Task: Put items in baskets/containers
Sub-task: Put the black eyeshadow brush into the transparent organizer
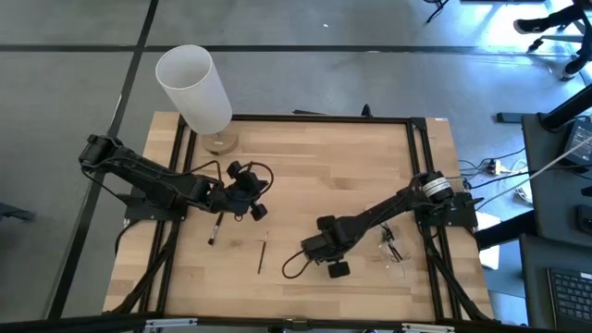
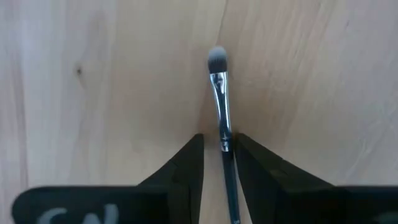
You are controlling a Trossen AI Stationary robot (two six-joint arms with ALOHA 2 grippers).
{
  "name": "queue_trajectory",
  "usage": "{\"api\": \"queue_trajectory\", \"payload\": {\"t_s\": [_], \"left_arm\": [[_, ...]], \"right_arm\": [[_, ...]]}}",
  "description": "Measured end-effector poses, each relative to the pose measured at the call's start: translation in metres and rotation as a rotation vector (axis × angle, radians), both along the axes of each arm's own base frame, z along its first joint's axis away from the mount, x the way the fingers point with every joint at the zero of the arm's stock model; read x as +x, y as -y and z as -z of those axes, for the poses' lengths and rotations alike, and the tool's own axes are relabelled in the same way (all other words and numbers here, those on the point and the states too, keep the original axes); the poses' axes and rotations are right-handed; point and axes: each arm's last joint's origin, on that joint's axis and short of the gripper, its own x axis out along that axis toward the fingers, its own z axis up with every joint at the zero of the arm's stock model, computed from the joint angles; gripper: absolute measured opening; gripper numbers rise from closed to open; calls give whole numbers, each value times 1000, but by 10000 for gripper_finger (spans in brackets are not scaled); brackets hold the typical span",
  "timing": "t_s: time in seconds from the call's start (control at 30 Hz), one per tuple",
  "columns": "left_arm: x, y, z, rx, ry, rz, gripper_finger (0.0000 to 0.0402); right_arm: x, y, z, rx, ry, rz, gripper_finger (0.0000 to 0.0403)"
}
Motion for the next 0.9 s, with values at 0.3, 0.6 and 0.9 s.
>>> {"api": "queue_trajectory", "payload": {"t_s": [0.3, 0.6, 0.9], "left_arm": [[0, 0, 0, -5, 4, -3, 20], [0, 0, 0, -6, 8, -4, 19], [0, 1, 0, -7, 4, -2, 20]], "right_arm": [[-1, 0, 29, 19, -104, 46, 20], [1, 0, 41, 10, -135, 117, 30], [-9, 2, -27, 84, 16, 147, 12]]}}
